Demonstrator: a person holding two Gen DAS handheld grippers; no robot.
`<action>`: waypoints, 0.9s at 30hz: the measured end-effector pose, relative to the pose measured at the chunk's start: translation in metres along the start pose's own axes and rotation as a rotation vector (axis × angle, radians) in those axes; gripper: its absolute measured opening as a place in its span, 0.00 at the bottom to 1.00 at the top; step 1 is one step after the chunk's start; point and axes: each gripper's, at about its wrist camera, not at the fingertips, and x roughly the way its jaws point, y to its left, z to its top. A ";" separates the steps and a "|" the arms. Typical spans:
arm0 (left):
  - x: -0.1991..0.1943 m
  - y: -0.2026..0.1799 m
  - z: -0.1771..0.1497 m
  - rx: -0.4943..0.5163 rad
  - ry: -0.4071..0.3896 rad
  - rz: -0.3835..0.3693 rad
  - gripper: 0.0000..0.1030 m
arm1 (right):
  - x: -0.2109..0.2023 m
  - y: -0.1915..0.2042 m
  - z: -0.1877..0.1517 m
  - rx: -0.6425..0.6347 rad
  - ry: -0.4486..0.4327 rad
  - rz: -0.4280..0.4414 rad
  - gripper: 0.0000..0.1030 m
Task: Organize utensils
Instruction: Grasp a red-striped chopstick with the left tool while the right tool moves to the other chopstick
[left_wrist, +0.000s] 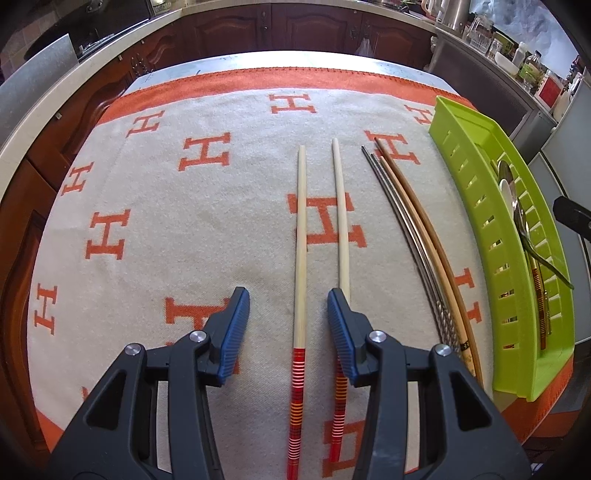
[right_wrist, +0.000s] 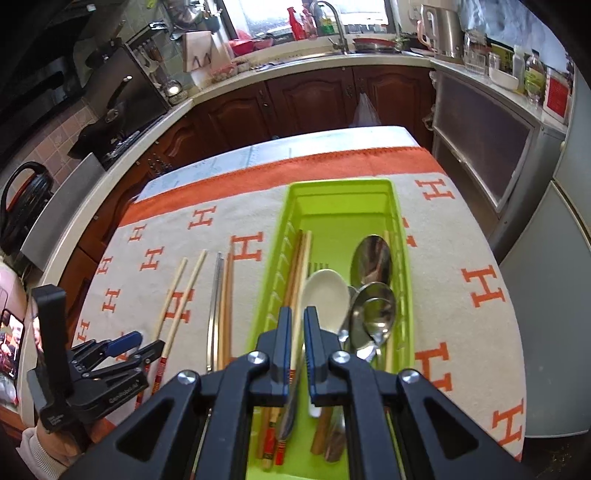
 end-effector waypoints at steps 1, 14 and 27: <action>-0.001 0.000 -0.002 0.000 -0.009 0.000 0.39 | -0.002 0.005 -0.001 -0.010 -0.005 0.011 0.06; -0.007 0.003 -0.018 0.031 -0.109 -0.012 0.32 | 0.005 0.062 -0.028 -0.128 0.053 0.109 0.06; -0.008 0.025 -0.018 -0.040 -0.119 -0.058 0.03 | 0.024 0.085 -0.040 -0.160 0.106 0.124 0.06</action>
